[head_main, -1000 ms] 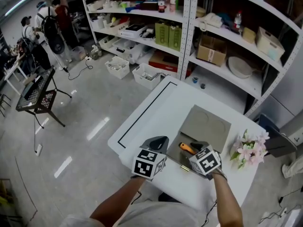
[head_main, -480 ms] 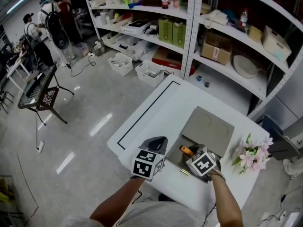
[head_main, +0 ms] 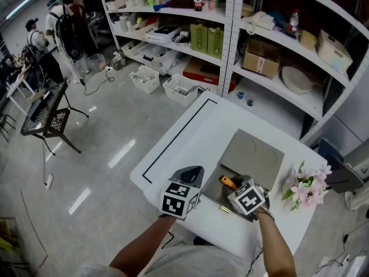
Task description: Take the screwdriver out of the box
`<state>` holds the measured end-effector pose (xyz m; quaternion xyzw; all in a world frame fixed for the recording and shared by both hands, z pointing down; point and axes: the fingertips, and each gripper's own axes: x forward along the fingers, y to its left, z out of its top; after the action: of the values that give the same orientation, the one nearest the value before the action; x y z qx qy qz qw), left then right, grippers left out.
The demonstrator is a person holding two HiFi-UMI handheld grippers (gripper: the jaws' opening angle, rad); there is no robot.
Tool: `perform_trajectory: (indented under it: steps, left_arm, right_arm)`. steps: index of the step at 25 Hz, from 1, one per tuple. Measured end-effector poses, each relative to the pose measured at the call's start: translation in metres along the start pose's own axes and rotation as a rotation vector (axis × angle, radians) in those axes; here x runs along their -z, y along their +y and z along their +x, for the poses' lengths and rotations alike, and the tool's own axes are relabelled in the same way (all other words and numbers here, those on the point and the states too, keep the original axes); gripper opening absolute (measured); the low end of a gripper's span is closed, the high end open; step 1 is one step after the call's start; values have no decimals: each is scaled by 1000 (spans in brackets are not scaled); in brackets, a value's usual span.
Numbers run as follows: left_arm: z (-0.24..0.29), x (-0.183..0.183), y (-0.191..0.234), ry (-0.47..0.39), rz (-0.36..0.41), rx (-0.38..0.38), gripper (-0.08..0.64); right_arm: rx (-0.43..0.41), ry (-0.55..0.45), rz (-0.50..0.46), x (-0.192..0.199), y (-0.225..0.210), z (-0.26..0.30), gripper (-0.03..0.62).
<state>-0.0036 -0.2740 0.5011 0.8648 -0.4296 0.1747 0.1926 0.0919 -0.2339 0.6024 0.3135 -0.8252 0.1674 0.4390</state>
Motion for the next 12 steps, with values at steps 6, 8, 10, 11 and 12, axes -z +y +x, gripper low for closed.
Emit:
perform_trajectory:
  steps: [6, 8, 10, 11, 12]
  left_arm:
    - [-7, -6, -8, -15, 18, 25, 6]
    - [-11, -7, -12, -21, 25, 37, 6]
    - [-16, -8, -14, -26, 33, 47, 6]
    - [-18, -8, -16, -29, 36, 52, 6]
    - [-20, -8, -17, -32, 40, 57, 6]
  right_arm:
    - [66, -85, 43, -13, -5, -25, 112]
    - [89, -128, 61, -17, -6, -34, 112]
    - [113, -164, 80, -21, -6, -43, 112]
    - [126, -178, 91, -22, -6, -48, 112]
    - [140, -191, 104, -23, -5, -55, 112]
